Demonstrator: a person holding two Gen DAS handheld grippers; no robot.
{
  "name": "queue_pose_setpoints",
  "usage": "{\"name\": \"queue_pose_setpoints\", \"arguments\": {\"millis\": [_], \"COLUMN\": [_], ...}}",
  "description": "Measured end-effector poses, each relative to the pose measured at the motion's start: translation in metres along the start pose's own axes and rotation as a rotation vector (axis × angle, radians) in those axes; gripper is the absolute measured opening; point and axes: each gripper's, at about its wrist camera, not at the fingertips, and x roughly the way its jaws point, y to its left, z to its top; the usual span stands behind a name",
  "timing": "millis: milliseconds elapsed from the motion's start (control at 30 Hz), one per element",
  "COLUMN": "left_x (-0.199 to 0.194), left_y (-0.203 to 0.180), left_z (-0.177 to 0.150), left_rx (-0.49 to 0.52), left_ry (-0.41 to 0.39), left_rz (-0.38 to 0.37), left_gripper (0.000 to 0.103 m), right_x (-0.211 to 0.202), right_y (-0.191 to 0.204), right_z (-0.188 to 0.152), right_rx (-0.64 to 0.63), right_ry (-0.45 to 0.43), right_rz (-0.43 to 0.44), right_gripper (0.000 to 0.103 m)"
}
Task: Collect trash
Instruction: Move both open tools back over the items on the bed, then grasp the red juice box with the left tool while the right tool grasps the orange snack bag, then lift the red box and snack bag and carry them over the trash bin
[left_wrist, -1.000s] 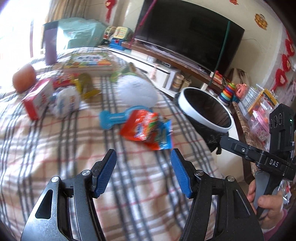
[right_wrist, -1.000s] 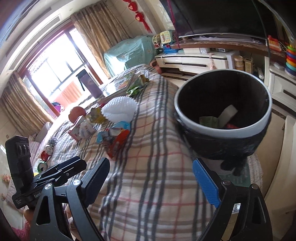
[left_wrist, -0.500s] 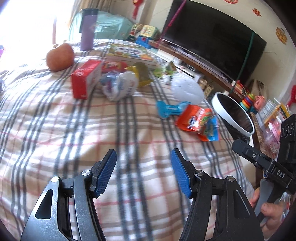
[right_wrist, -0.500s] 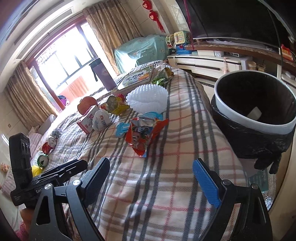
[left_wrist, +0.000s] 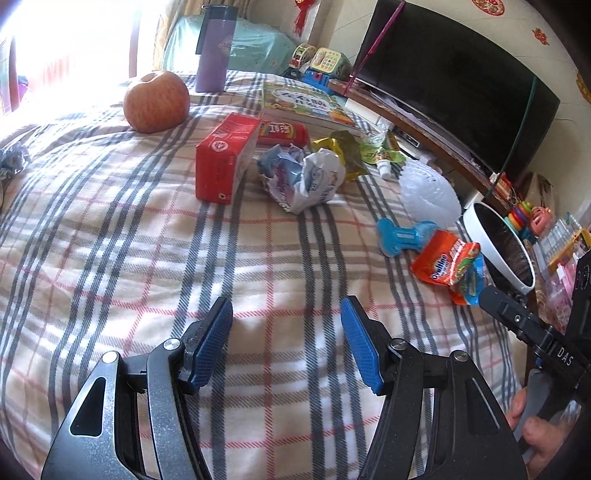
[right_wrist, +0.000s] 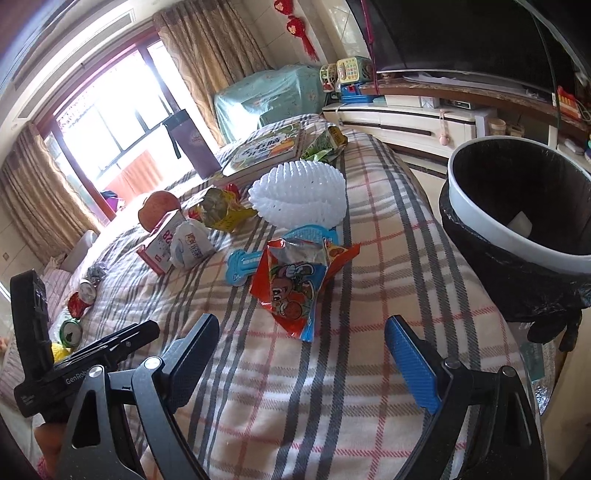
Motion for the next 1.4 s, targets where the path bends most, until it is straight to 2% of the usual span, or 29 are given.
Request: {"name": "queue_pose_setpoints", "arguments": {"millis": [133, 200, 367, 500, 600, 700, 767, 800, 833, 900, 1033, 1233, 1400], "left_x": [0.006, 0.008, 0.020, 0.033, 0.044, 0.054, 0.058, 0.058, 0.060, 0.060, 0.045, 0.010, -0.013], "left_y": [0.007, 0.011, 0.021, 0.032, 0.037, 0.039, 0.042, 0.042, 0.043, 0.043, 0.038, 0.027, 0.004], "left_z": [0.007, 0.012, 0.037, 0.059, 0.072, 0.079, 0.081, 0.081, 0.081, 0.080, 0.068, 0.030, 0.000], "left_rx": [-0.005, -0.005, 0.016, 0.016, 0.027, 0.031, 0.017, 0.014, 0.014, 0.015, 0.017, 0.014, 0.052], "left_ry": [0.007, 0.006, -0.018, -0.045, -0.053, -0.060, -0.058, -0.058, -0.048, -0.046, -0.072, -0.098, -0.098], "left_rz": [0.014, 0.024, 0.080, 0.114, 0.078, 0.108, 0.092, 0.083, 0.073, 0.076, 0.087, 0.050, -0.016], "left_gripper": [0.063, 0.067, 0.068, 0.068, 0.068, 0.068, 0.061, 0.043, 0.031, 0.031, 0.031, 0.030, 0.030], "right_x": [0.011, 0.015, 0.022, 0.029, 0.034, 0.033, 0.034, 0.034, 0.034, 0.035, 0.029, 0.019, 0.010], "right_y": [-0.001, -0.001, -0.001, 0.001, -0.002, -0.007, -0.011, -0.013, -0.015, -0.016, -0.010, -0.006, -0.007], "right_z": [0.003, 0.005, 0.013, 0.016, 0.015, 0.015, 0.016, 0.016, 0.016, 0.015, 0.013, 0.006, -0.004], "right_rx": [0.013, 0.018, 0.032, 0.030, 0.039, 0.057, 0.071, 0.078, 0.085, 0.092, 0.066, 0.048, 0.032], "right_ry": [0.020, 0.028, 0.032, 0.033, 0.039, 0.026, 0.024, 0.023, 0.022, 0.029, 0.010, 0.002, 0.007], "right_rz": [-0.018, -0.028, -0.020, -0.029, -0.029, -0.013, -0.006, 0.000, 0.006, 0.026, 0.031, 0.049, 0.053], "right_gripper": [0.092, 0.092, 0.091, 0.081, 0.075, 0.070, 0.063, 0.055, 0.039, 0.024, 0.021, 0.020, 0.020]}}
